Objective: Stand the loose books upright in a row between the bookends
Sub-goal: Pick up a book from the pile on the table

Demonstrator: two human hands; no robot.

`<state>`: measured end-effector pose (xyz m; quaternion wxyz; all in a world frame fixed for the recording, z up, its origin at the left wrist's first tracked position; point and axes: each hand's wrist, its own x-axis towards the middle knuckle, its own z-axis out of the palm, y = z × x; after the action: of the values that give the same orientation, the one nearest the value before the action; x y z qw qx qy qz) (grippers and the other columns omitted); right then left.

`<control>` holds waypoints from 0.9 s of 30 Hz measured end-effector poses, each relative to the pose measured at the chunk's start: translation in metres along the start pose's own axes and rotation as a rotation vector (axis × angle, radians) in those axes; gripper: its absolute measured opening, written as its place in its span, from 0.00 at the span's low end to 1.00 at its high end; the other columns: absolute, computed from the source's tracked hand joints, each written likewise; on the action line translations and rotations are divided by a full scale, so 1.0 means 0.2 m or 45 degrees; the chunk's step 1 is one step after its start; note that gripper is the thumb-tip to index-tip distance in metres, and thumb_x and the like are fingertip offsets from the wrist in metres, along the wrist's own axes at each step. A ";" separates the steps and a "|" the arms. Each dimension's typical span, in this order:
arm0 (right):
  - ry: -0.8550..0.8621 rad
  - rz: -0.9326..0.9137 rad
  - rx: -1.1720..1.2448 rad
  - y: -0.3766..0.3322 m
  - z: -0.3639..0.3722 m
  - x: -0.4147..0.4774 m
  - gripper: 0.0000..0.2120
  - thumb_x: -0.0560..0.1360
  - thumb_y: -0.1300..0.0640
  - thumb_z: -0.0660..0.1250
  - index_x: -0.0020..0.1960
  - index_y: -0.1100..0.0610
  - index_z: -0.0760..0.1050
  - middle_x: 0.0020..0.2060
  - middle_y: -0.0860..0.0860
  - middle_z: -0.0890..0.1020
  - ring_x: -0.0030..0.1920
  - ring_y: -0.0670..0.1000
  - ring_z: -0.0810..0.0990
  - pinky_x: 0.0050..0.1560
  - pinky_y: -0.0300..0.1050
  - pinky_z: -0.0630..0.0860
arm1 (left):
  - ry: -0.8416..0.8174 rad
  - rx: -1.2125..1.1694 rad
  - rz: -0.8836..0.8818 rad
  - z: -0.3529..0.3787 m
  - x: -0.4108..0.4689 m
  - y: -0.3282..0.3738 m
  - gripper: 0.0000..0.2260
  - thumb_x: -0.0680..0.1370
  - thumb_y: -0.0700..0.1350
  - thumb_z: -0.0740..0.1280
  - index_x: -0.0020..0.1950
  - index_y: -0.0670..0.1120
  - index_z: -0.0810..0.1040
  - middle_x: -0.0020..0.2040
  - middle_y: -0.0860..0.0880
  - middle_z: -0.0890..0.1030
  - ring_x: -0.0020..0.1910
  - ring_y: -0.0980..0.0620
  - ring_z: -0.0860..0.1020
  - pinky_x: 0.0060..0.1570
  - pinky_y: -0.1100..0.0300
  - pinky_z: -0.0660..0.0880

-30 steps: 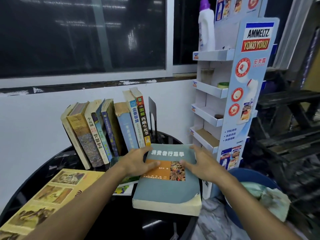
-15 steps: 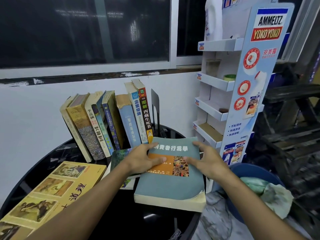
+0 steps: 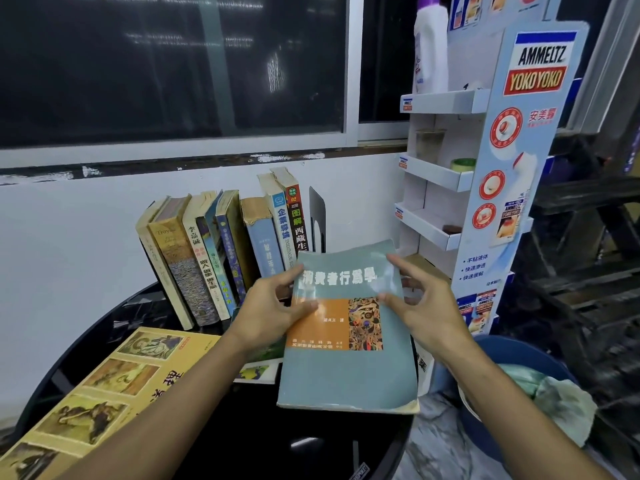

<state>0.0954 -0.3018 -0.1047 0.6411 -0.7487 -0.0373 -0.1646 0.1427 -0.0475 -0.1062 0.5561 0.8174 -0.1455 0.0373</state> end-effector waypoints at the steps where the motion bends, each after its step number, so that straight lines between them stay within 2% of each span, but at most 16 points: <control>1: -0.011 -0.028 0.068 -0.02 0.00 0.00 0.29 0.75 0.66 0.73 0.71 0.45 0.75 0.58 0.47 0.81 0.49 0.41 0.85 0.41 0.38 0.82 | 0.042 -0.045 0.028 -0.02 -0.01 0.02 0.34 0.73 0.43 0.78 0.77 0.48 0.70 0.63 0.59 0.80 0.62 0.63 0.78 0.62 0.51 0.79; 3: -0.042 -0.100 0.143 -0.07 0.01 0.02 0.29 0.75 0.66 0.73 0.69 0.43 0.76 0.62 0.48 0.80 0.50 0.43 0.86 0.44 0.43 0.84 | 0.117 -0.145 0.076 -0.04 -0.03 0.06 0.31 0.75 0.39 0.76 0.76 0.49 0.71 0.60 0.61 0.81 0.61 0.66 0.78 0.63 0.51 0.79; 6: -0.100 -0.212 0.150 -0.12 0.02 0.07 0.28 0.75 0.64 0.74 0.68 0.40 0.76 0.67 0.48 0.77 0.57 0.50 0.84 0.51 0.51 0.84 | 0.226 -0.267 0.151 -0.07 -0.05 0.11 0.28 0.77 0.35 0.73 0.75 0.51 0.73 0.63 0.60 0.81 0.63 0.66 0.77 0.60 0.47 0.81; 11: -0.076 -0.317 0.181 -0.11 0.04 0.13 0.27 0.76 0.66 0.73 0.69 0.43 0.77 0.69 0.44 0.75 0.64 0.47 0.79 0.57 0.53 0.83 | 0.344 -0.347 0.261 -0.08 -0.10 0.15 0.25 0.77 0.35 0.73 0.70 0.57 0.78 0.68 0.57 0.79 0.69 0.62 0.74 0.58 0.43 0.81; 14: -0.096 -0.344 0.165 -0.08 0.04 0.16 0.27 0.75 0.66 0.73 0.69 0.43 0.77 0.69 0.43 0.76 0.67 0.48 0.77 0.61 0.54 0.81 | 0.363 -0.330 0.314 -0.08 -0.14 0.16 0.26 0.76 0.35 0.74 0.69 0.57 0.78 0.68 0.57 0.79 0.70 0.60 0.73 0.59 0.45 0.81; 17: -0.145 -0.316 0.131 -0.05 0.03 0.18 0.28 0.76 0.66 0.73 0.68 0.40 0.76 0.69 0.43 0.74 0.69 0.48 0.75 0.62 0.56 0.80 | 0.366 -0.303 0.359 -0.06 -0.18 0.16 0.29 0.73 0.36 0.75 0.71 0.55 0.76 0.69 0.56 0.78 0.70 0.60 0.73 0.60 0.52 0.80; 21: -0.179 -0.347 0.022 -0.04 0.02 0.17 0.30 0.76 0.65 0.72 0.71 0.39 0.73 0.69 0.44 0.72 0.69 0.44 0.72 0.65 0.55 0.78 | 0.329 -0.295 0.382 -0.04 -0.20 0.15 0.36 0.70 0.39 0.78 0.75 0.56 0.70 0.68 0.58 0.76 0.67 0.61 0.75 0.59 0.61 0.79; 24: -0.186 -0.399 -0.097 -0.05 0.04 0.17 0.32 0.75 0.56 0.75 0.73 0.38 0.69 0.69 0.45 0.69 0.70 0.42 0.71 0.68 0.53 0.76 | 0.266 -0.273 0.357 -0.04 -0.21 0.17 0.34 0.69 0.39 0.79 0.70 0.61 0.72 0.63 0.63 0.78 0.63 0.68 0.76 0.54 0.67 0.79; 27: -0.194 -0.389 -0.298 -0.05 0.07 0.15 0.35 0.71 0.40 0.75 0.74 0.31 0.64 0.73 0.45 0.62 0.78 0.47 0.60 0.74 0.60 0.68 | 0.229 -0.260 0.345 -0.03 -0.22 0.19 0.32 0.69 0.38 0.79 0.64 0.64 0.72 0.57 0.66 0.80 0.61 0.69 0.77 0.49 0.69 0.79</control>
<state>0.1245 -0.2905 -0.0880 0.5127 -0.8139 -0.1795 -0.2062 0.0906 -0.0470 -0.0801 0.6368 0.7230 -0.2070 0.1700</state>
